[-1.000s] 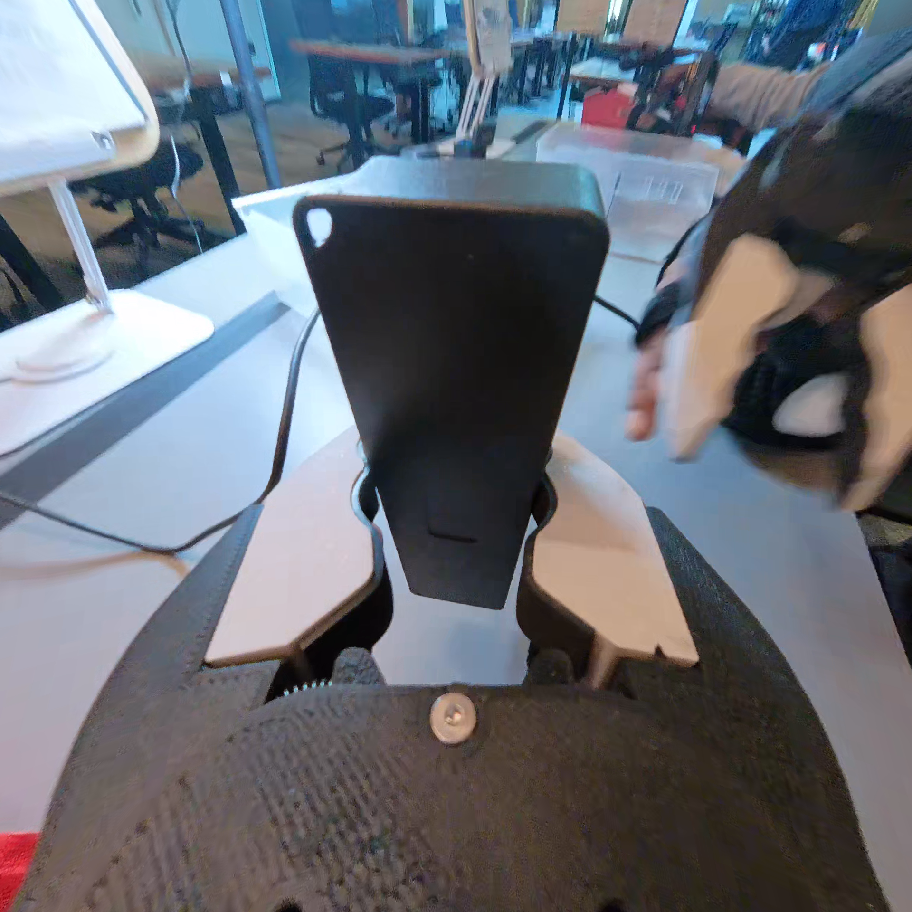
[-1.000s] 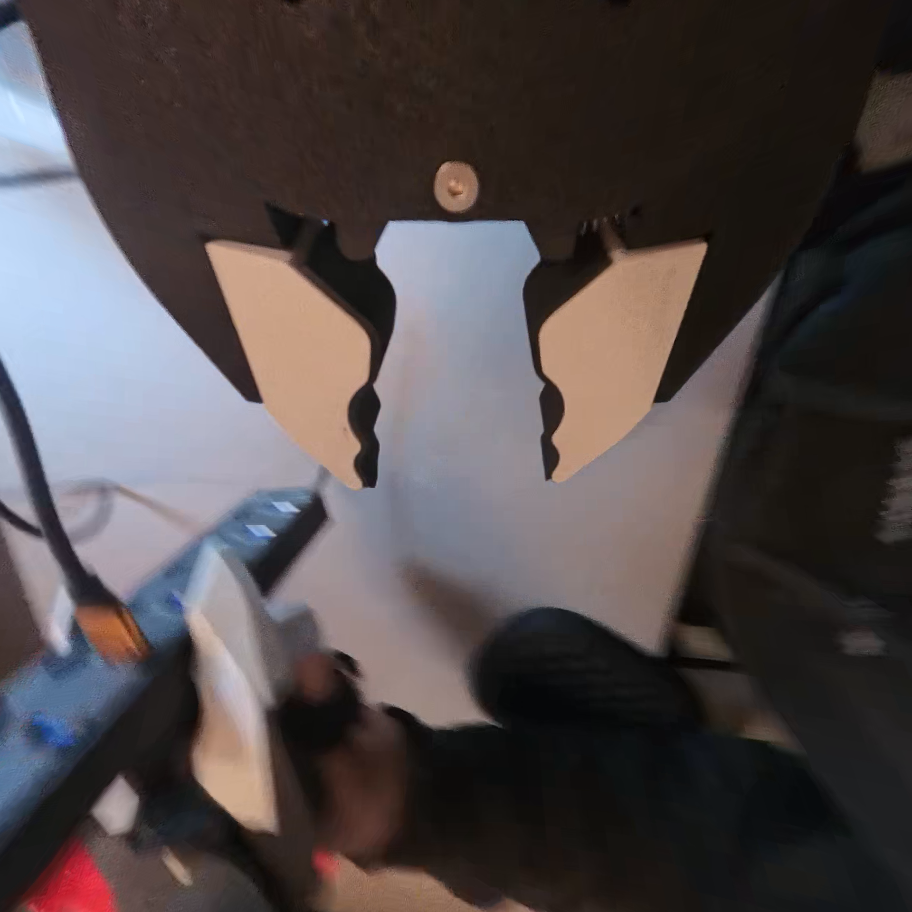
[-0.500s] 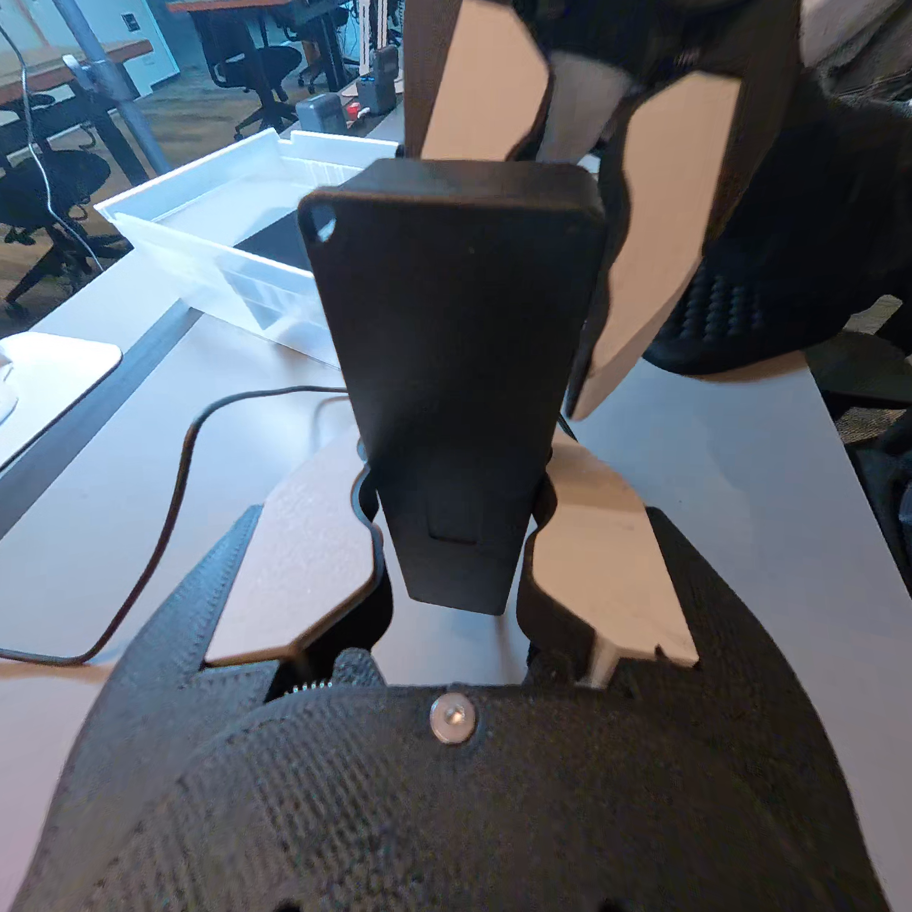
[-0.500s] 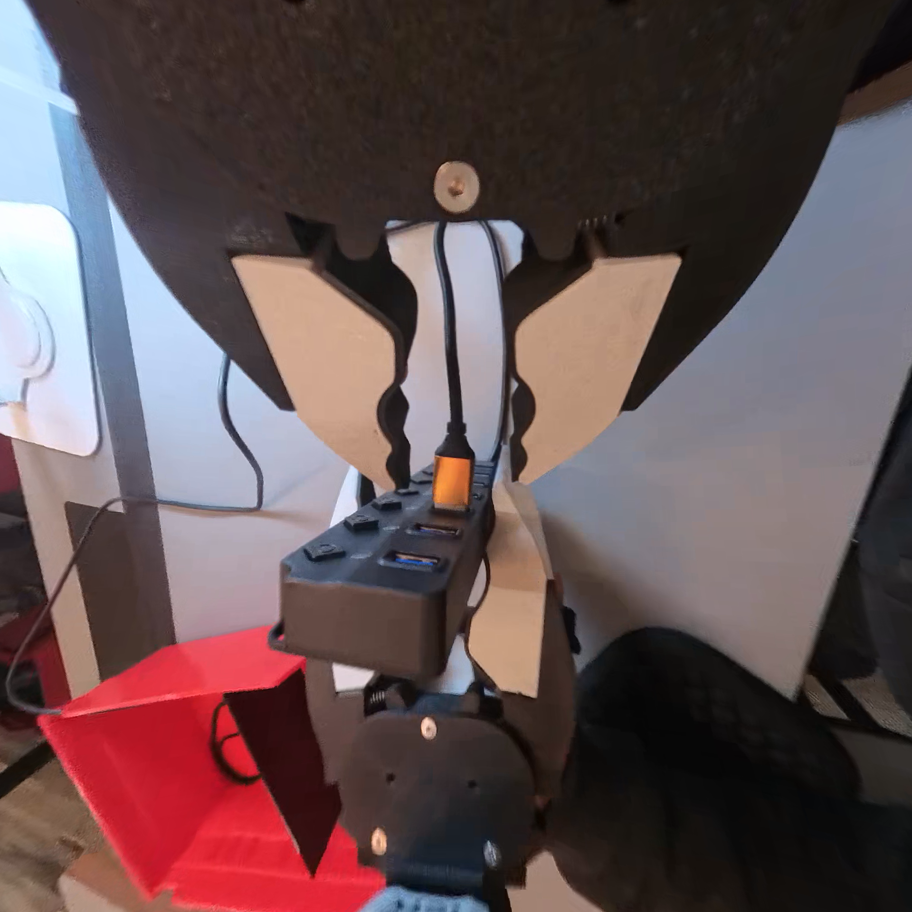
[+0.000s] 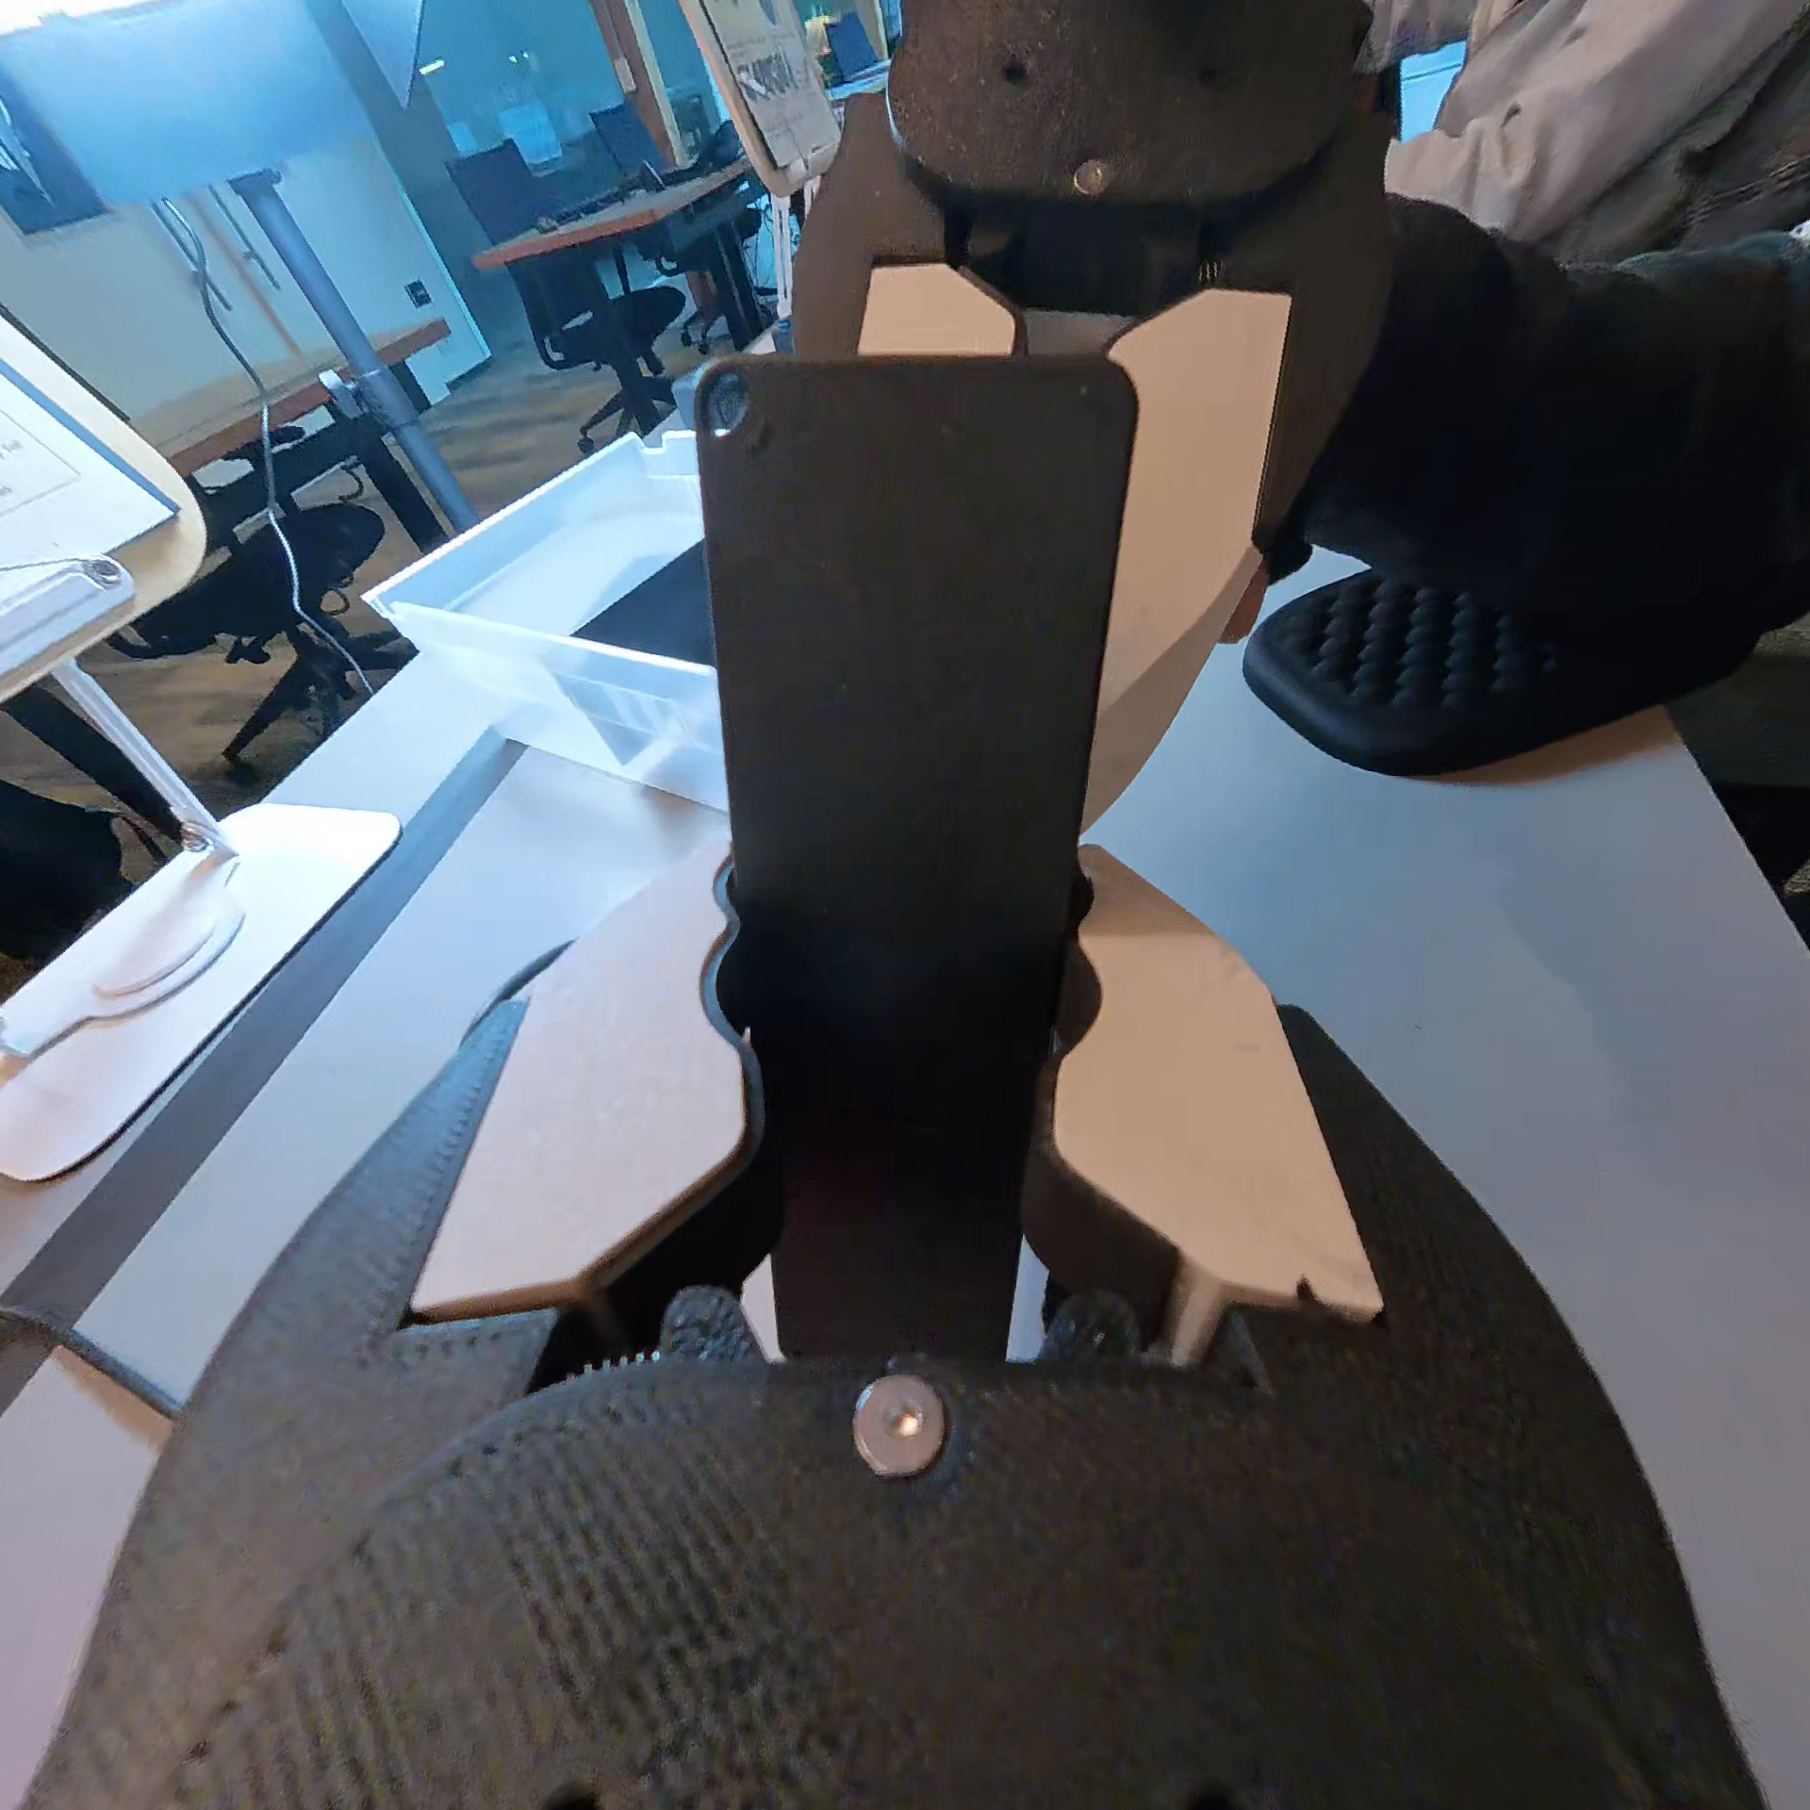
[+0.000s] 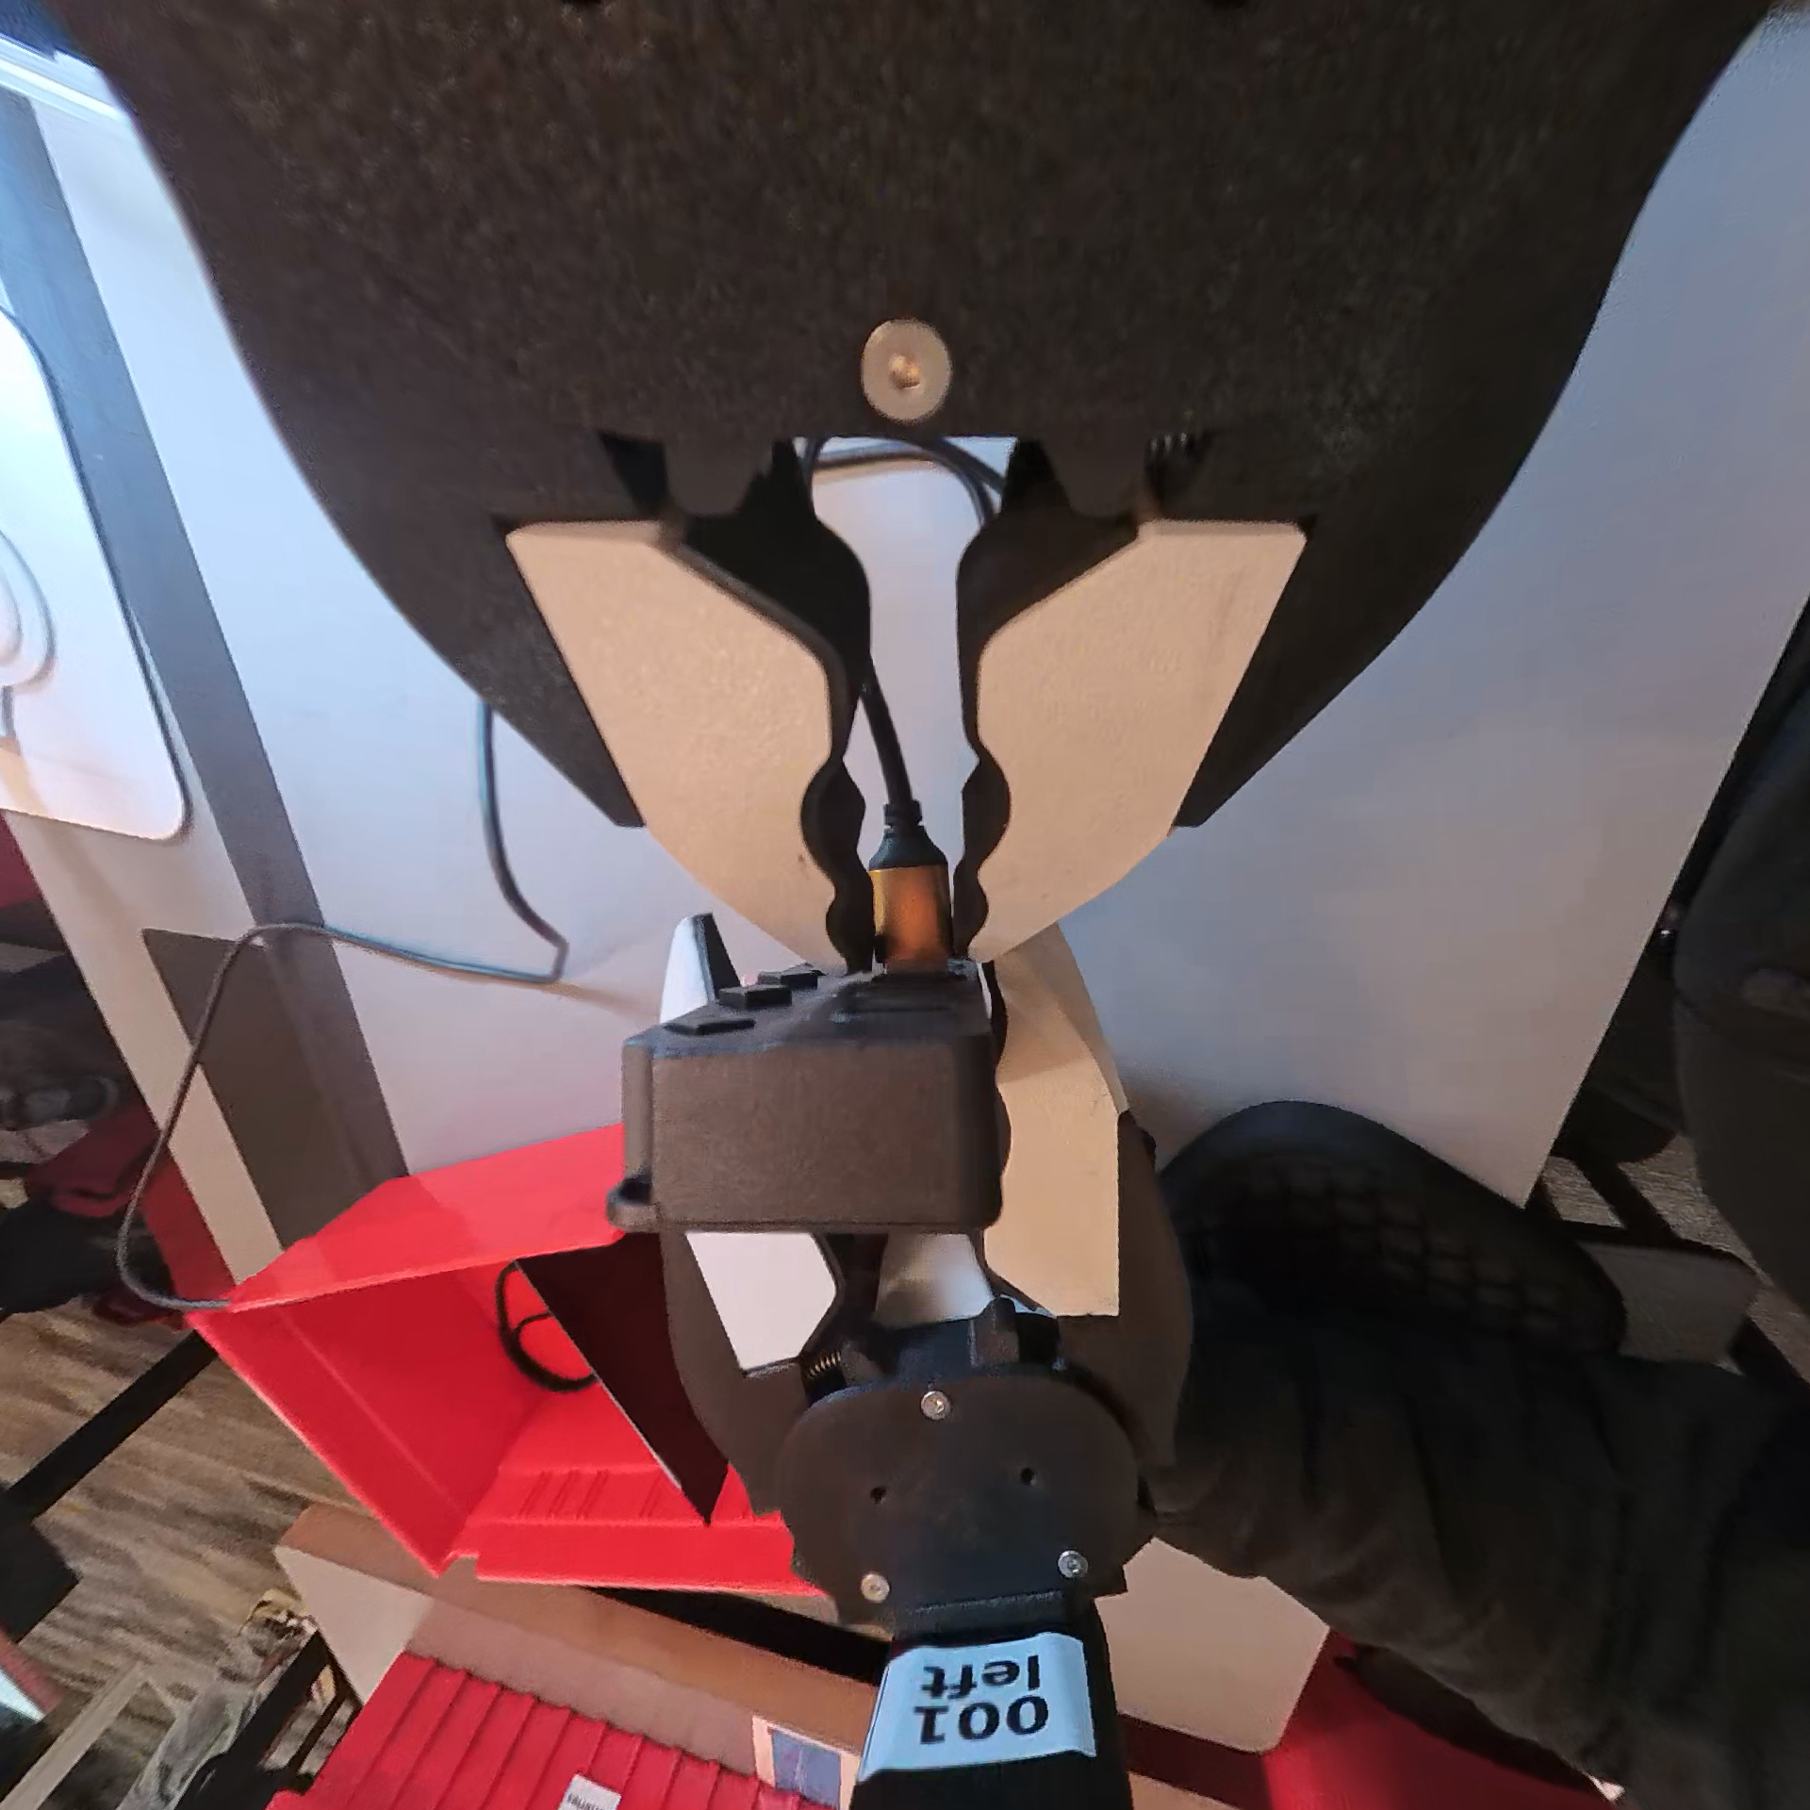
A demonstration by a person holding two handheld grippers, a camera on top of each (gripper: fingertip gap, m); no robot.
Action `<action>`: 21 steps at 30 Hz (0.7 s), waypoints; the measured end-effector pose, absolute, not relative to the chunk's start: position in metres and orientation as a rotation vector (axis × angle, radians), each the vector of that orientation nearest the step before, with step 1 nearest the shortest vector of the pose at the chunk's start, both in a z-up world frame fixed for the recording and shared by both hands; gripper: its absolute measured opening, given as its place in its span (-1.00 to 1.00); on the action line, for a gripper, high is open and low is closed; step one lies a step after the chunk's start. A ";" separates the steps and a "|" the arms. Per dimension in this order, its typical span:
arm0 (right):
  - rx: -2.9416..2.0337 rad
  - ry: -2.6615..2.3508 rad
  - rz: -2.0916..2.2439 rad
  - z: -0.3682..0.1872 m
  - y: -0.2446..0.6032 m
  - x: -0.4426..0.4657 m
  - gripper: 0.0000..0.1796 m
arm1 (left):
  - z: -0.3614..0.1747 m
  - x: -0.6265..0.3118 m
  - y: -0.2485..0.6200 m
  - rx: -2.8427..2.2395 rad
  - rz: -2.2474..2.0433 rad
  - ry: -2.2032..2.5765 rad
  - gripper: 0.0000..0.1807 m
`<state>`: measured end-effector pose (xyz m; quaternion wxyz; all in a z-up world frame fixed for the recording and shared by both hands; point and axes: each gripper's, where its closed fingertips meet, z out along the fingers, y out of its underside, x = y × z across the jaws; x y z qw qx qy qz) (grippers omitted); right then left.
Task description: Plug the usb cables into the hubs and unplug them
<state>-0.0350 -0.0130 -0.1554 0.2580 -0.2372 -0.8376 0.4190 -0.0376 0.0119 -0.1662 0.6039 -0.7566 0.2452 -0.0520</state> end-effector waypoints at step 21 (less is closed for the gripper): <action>-0.558 -2.326 1.114 -0.158 -0.017 -0.026 -0.83 | -0.158 -0.027 0.005 -1.667 -0.076 0.662 -0.35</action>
